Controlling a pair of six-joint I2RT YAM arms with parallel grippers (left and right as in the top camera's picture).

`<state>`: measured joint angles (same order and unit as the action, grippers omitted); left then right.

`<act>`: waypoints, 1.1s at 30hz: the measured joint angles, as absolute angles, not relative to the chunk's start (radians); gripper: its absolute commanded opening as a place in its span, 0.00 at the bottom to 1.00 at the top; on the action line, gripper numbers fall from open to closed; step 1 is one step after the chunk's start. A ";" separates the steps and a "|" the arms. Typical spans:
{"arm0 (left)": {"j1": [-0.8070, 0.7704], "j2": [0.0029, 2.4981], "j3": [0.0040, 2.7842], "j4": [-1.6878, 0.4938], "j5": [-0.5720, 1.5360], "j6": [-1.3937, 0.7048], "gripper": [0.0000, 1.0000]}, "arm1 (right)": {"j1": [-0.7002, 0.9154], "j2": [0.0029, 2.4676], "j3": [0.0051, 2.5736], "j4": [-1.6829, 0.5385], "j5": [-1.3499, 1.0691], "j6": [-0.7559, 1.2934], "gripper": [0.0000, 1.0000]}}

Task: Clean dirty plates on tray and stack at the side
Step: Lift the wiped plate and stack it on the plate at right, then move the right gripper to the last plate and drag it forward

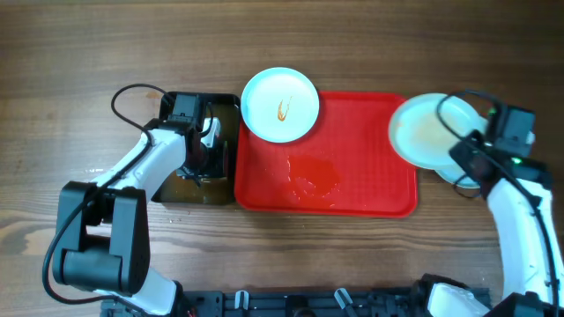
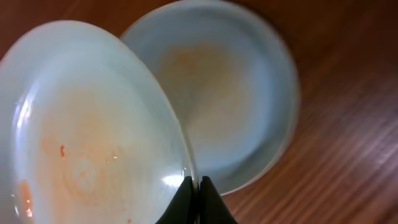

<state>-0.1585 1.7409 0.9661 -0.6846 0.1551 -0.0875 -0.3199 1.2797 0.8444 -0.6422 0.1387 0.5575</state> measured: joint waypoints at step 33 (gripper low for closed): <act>-0.159 1.741 0.966 -0.489 0.155 -0.090 0.05 | 0.276 1.475 1.177 -0.562 -0.175 0.130 0.59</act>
<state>-0.1585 1.7409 0.9661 -0.4889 0.1547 -0.0898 0.2764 1.4754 1.1774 -0.5625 -0.1749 0.1295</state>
